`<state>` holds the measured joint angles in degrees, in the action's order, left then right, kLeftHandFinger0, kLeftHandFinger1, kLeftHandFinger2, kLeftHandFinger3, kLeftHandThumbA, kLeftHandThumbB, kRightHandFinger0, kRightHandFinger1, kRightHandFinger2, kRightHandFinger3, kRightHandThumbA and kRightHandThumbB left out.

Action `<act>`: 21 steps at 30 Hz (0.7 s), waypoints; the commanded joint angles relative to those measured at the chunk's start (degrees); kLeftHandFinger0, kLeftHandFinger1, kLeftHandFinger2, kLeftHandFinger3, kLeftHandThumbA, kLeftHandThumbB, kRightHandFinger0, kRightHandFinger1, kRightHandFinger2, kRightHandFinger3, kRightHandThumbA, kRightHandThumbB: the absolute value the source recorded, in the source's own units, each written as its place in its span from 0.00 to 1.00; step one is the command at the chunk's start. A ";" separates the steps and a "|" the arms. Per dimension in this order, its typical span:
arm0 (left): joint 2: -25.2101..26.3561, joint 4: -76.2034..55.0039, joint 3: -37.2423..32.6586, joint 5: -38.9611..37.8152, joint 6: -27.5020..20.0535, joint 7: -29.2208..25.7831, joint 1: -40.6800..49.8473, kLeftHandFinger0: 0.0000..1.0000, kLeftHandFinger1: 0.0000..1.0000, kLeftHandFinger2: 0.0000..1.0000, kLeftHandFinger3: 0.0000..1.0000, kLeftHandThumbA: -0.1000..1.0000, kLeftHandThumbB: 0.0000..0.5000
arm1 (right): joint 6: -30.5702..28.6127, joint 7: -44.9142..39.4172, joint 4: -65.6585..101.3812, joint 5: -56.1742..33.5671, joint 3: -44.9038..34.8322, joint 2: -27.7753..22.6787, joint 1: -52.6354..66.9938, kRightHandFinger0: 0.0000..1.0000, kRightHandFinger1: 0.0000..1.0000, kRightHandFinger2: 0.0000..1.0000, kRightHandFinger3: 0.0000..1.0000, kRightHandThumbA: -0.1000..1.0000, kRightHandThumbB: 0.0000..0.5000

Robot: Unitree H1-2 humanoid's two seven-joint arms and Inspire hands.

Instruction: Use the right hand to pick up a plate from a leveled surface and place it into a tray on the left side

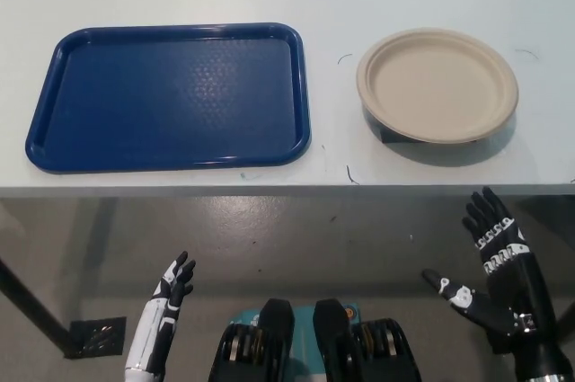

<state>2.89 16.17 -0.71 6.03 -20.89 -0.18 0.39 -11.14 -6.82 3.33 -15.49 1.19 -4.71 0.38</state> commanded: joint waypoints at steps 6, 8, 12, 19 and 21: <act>0.34 -0.20 -0.46 1.15 -4.00 -0.74 -1.68 1.00 1.00 1.00 1.00 1.00 0.22 | 27.07 -4.40 5.56 -53.03 -6.67 1.76 -6.50 1.00 1.00 1.00 1.00 1.00 0.97; 0.30 -0.37 -0.40 0.95 -3.57 -0.67 -1.71 1.00 1.00 1.00 1.00 1.00 0.23 | 28.43 -4.46 3.15 -55.29 -8.01 2.47 -7.53 1.00 1.00 1.00 1.00 1.00 0.95; 0.53 -0.95 -0.45 1.37 -2.80 -0.62 -1.71 1.00 1.00 1.00 1.00 1.00 0.24 | 29.94 -3.21 -0.03 -57.37 -9.74 4.11 -8.78 1.00 1.00 1.00 1.00 1.00 0.93; 0.61 -0.42 -0.41 1.42 -2.96 -0.69 -1.68 1.00 1.00 1.00 1.00 1.00 0.24 | 31.11 -3.40 -2.21 -58.64 -11.21 5.83 -10.32 1.00 1.00 1.00 1.00 1.00 0.91; 0.58 -0.57 -0.38 1.47 -2.71 -0.74 -1.61 1.00 1.00 1.00 1.00 1.00 0.25 | 30.94 -3.24 -2.57 -58.70 -11.68 6.46 -11.01 1.00 1.00 1.00 1.00 1.00 0.91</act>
<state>2.89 16.23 -0.65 6.06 -20.68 -0.12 0.44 3.61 -7.01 0.62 -38.83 -3.14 -2.84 -2.72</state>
